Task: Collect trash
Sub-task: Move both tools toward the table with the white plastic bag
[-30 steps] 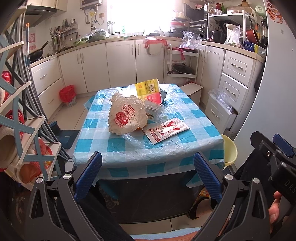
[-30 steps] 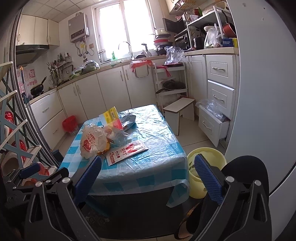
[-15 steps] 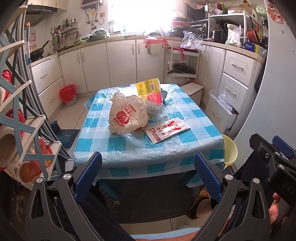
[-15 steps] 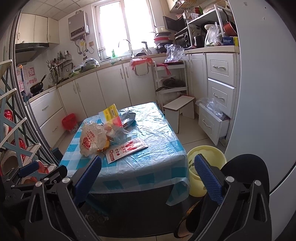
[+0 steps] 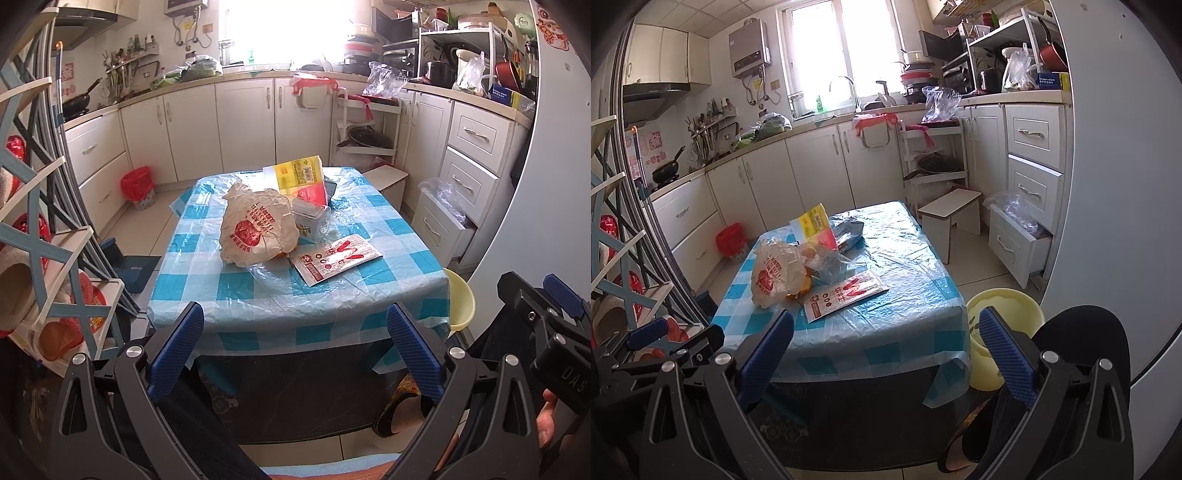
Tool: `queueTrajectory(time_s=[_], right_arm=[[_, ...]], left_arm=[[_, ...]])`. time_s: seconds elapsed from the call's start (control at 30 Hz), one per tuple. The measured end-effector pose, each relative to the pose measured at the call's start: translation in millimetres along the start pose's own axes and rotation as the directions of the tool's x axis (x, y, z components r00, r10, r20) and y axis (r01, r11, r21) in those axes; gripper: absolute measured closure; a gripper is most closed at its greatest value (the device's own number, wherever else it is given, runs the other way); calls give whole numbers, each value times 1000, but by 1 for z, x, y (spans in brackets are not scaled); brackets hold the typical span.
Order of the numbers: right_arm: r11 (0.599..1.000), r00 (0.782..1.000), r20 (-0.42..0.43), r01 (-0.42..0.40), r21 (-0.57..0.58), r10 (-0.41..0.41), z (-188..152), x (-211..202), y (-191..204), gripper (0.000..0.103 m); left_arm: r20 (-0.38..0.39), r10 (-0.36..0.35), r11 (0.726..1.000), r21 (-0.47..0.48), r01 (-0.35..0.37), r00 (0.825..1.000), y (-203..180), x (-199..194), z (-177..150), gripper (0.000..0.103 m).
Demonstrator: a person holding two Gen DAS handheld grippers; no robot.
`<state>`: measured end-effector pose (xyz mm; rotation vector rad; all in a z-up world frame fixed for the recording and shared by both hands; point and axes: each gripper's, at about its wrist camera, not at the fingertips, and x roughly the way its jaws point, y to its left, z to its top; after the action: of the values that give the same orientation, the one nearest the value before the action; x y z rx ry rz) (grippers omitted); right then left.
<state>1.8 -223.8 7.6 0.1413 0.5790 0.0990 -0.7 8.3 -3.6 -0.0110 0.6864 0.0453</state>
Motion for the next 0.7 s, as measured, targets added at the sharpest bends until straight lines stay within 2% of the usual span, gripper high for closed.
queueTrajectory(time_s=[0.4, 0.7], right_arm=[[1000, 1000, -19, -11, -12, 10, 3, 8, 1, 7], [1000, 996, -88, -8, -19, 6, 8, 56, -2, 7]], left_arm=[[-9, 19, 999, -33, -20, 1000, 13, 9, 2, 8], [-47, 39, 995, -91, -43, 998, 46, 61, 11, 8]])
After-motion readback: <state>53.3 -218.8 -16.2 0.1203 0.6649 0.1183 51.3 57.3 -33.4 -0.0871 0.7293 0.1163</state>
